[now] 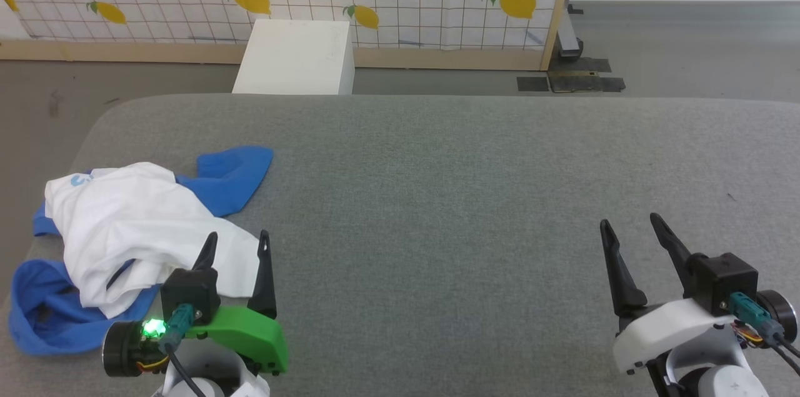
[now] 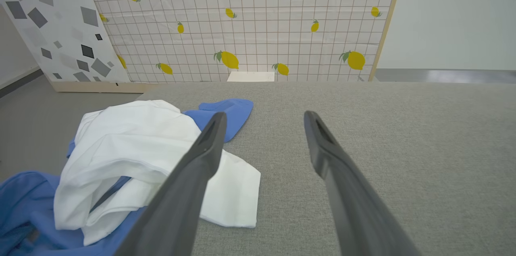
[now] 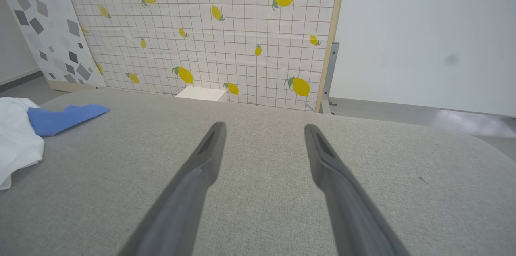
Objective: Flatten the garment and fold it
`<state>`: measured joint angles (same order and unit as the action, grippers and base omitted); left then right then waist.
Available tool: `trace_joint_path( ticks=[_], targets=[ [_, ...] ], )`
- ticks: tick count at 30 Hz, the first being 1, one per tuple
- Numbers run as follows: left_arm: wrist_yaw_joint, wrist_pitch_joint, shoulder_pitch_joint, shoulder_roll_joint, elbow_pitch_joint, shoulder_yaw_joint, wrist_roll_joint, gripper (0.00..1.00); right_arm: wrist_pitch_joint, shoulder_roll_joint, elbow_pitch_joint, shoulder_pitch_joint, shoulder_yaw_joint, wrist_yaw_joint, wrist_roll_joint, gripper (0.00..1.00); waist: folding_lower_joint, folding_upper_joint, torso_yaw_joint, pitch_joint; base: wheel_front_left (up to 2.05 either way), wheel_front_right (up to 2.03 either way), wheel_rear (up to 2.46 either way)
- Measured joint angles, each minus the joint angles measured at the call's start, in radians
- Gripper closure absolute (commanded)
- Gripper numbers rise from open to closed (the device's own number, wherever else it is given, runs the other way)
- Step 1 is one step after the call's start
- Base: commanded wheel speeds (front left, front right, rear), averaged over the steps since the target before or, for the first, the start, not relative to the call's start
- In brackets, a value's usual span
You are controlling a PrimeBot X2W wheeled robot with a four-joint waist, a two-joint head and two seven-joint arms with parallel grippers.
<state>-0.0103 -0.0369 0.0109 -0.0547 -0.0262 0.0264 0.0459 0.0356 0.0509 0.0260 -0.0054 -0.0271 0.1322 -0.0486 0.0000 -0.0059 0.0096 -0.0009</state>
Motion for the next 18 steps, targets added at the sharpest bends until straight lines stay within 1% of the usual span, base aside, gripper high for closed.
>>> trace_joint_path(
  ticks=[7,18],
  targets=[
    [-0.006,-0.011,0.0,0.0,-0.005,0.0,0.007,0.0,0.012,0.0,0.007,0.009,-0.005,0.0,-0.014,0.0,0.0,0.0,0.021,-0.001,0.0,0.0,0.0],
    [-0.017,-0.036,-0.002,0.0,-0.015,-0.005,0.016,0.0,0.036,0.0,0.022,0.016,-0.007,0.0,-0.027,0.0,0.0,0.0,0.084,-0.003,0.0,0.0,0.0]
  ],
)
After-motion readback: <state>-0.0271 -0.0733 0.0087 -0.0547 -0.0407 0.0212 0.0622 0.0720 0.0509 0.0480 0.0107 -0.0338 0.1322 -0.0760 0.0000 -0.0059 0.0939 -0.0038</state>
